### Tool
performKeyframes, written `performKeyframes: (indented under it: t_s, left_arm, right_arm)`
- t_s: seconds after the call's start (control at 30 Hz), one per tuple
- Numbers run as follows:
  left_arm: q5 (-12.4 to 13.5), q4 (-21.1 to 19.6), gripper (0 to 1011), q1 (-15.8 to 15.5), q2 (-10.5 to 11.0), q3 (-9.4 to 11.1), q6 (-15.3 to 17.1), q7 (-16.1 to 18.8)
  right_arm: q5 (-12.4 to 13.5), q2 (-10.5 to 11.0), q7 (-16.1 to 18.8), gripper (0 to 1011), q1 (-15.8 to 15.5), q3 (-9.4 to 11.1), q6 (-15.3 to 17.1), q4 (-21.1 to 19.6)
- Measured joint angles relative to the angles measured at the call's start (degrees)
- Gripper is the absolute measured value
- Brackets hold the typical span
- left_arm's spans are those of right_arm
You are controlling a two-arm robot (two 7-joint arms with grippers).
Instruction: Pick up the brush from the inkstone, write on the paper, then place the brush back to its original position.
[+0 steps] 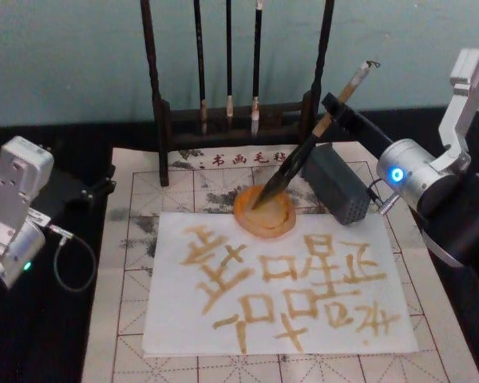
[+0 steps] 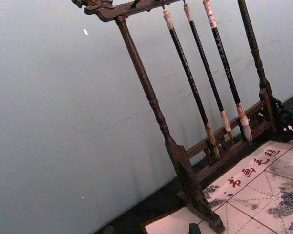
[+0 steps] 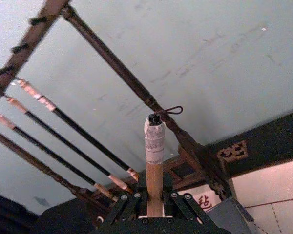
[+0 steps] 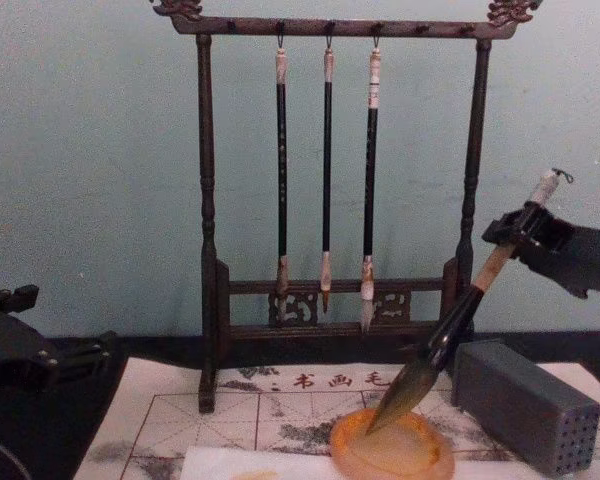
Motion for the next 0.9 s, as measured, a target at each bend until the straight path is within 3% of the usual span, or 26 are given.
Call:
performKeyframes:
  t_s: [0.33, 0.9]
  left_arm:
    - [0.00, 0.00, 1001, 0.00, 0.00, 0.00, 0.00, 0.00]
    - [0.00, 0.00, 1001, 0.00, 0.00, 0.00, 0.00, 0.00]
  right_arm:
    - [1.63, -1.28, -2.77, 200, 1.35, -0.26, -0.51, 3.20]
    - [3.80, -1.48, -5.03, 200, 1.00, -0.40, -1.04, 4.16]
